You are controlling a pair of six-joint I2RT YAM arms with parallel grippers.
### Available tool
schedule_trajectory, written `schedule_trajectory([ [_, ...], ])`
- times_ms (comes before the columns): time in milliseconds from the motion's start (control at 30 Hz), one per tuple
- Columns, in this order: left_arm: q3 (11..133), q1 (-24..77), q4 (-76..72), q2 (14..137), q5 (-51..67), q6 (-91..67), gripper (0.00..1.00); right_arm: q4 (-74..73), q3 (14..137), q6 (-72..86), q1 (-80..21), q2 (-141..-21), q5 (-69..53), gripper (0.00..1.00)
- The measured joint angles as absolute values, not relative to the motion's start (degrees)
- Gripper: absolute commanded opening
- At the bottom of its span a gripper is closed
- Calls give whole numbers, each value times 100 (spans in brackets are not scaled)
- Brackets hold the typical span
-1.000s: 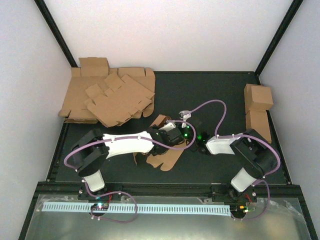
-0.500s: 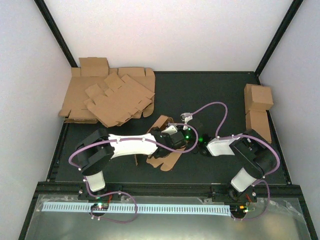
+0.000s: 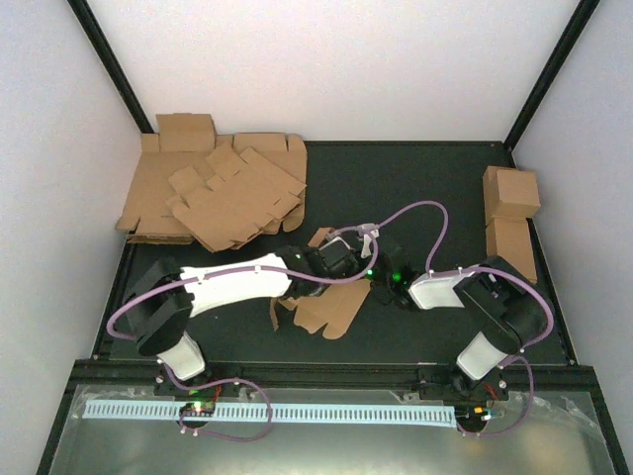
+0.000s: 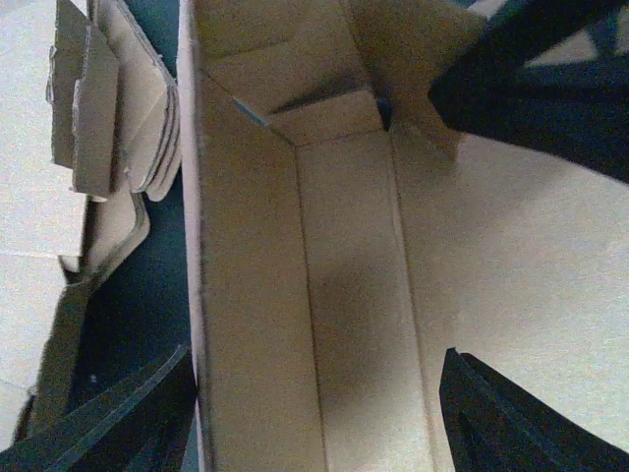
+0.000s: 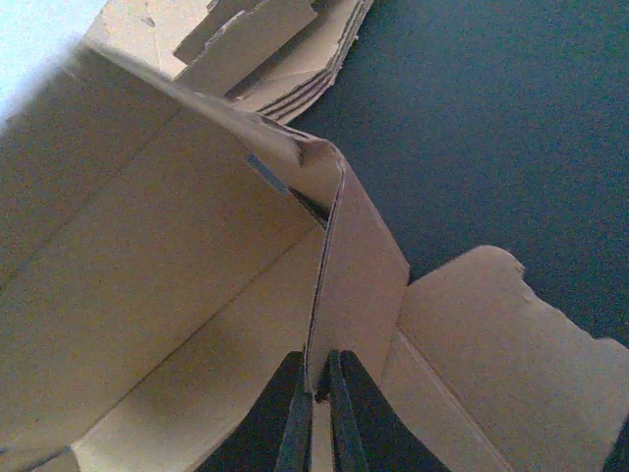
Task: Fold the paper box
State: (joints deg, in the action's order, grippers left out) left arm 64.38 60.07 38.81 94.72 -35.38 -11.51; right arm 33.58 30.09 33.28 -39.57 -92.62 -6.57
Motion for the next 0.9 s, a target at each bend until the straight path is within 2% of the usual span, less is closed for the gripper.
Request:
schedule_trajectory([
  [133,6438,5741,3800,9155,-2884,-1135,76,3361,3009,3301,-3957,-9262,-659,9],
  [300,6361,5363,3590,8766,-2086,-1120,87,3358,3009,3284,-3957,-9262,-661,9],
  [533,6351,5172,3527,8593,-1474,-1109,97,3321,3063,3218,-3959,-9262,-659,9],
  [733,6351,4897,3494,8353,-707,-1162,99,3256,3127,3179,-3966,-9262,-657,9],
  [900,6333,4296,3275,7797,211,-1365,98,3177,3159,3146,-3990,-9262,-655,9],
])
